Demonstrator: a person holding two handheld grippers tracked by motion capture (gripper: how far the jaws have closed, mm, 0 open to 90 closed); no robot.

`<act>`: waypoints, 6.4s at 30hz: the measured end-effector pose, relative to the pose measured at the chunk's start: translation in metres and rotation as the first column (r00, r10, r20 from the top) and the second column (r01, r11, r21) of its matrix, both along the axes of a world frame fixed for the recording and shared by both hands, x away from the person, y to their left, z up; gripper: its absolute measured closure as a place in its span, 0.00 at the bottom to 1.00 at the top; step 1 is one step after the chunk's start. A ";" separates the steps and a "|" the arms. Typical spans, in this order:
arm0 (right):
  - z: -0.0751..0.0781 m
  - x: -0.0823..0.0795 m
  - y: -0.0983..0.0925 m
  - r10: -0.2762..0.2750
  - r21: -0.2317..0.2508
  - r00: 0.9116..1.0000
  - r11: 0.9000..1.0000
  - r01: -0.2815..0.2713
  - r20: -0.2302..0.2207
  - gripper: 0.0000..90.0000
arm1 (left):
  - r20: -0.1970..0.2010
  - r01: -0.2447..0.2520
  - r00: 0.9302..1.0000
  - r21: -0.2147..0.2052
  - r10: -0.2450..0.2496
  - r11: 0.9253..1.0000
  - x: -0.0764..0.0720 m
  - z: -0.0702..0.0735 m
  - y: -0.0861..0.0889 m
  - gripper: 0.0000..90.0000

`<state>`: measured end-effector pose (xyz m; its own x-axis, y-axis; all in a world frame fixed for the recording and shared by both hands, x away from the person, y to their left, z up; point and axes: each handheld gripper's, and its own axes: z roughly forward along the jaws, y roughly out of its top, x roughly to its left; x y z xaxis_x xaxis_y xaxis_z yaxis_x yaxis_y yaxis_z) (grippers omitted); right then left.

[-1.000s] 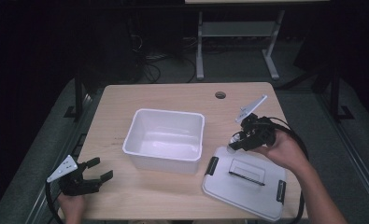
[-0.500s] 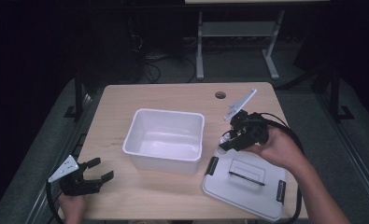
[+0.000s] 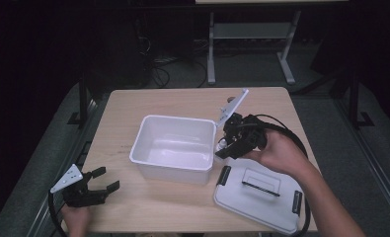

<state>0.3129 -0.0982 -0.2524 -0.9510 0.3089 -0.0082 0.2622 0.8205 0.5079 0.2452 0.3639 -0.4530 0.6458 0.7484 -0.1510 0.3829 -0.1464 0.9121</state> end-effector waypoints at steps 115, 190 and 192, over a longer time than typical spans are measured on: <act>-0.117 0.069 0.118 0.075 -0.160 0.987 0.982 -0.098 -0.145 0.66 | 0.019 -0.022 1.000 -0.022 0.022 1.000 -0.006 0.002 0.008 0.15; -0.050 0.021 -0.024 -0.109 0.020 0.994 0.994 0.110 -0.026 0.62 | 0.014 -0.012 1.000 0.009 0.012 1.000 -0.005 0.003 0.001 0.15; -0.053 0.018 -0.030 -0.123 0.020 0.992 0.992 0.124 -0.029 0.61 | 0.012 -0.013 1.000 0.009 0.013 1.000 -0.005 0.003 0.001 0.15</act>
